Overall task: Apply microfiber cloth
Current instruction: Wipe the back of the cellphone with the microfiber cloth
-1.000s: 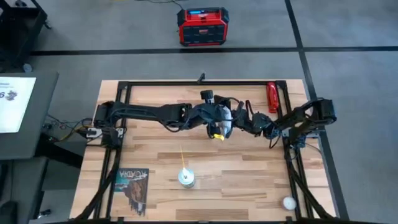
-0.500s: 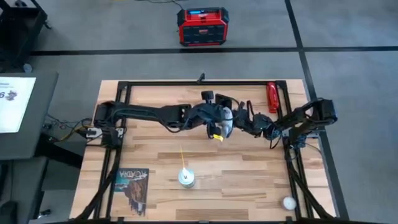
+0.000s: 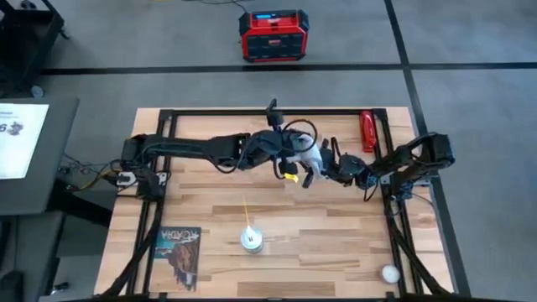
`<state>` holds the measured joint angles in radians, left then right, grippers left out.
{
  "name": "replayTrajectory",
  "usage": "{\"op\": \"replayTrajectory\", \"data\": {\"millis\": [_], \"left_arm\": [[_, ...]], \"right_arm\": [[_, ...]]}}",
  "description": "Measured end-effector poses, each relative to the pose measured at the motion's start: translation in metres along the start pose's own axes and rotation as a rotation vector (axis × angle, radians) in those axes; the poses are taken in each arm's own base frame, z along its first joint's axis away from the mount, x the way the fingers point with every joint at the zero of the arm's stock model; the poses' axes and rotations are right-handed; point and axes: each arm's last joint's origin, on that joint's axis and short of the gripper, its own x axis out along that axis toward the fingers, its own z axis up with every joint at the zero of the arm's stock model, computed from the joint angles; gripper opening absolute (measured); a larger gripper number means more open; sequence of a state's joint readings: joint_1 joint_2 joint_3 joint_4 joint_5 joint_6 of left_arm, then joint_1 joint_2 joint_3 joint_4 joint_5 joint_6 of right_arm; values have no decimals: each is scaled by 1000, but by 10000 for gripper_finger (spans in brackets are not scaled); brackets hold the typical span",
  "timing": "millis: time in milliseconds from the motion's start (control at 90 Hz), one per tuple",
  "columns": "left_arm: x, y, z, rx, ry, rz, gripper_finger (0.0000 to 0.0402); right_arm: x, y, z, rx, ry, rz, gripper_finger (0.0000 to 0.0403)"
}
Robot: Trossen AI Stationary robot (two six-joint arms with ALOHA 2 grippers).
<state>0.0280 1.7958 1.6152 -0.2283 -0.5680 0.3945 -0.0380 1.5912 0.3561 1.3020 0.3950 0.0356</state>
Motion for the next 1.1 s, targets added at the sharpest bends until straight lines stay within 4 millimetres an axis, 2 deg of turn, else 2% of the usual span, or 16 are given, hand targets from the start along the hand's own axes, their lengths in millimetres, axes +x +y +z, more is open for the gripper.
{"op": "replayTrajectory", "data": {"millis": [367, 533, 822, 967, 1100], "left_arm": [[15, -35, -44, -91, -2, -76, 0], [13, -30, -39, -54, -46, -58, 0], [7, 0, -23, -32, -101, -15, 0], [7, -2, -24, -72, -96, -49, 0], [10, -14, -40, -134, -85, -65, 0]], "right_arm": [[0, 0, 0, -18, -3, 1, 10], [0, 1, 3, -5, -29, 3, 10], [0, 2, 6, 26, -44, -8, 10], [-1, 2, 4, 20, -32, -7, 10], [-1, 2, 0, 4, -4, 2, 10]]}}
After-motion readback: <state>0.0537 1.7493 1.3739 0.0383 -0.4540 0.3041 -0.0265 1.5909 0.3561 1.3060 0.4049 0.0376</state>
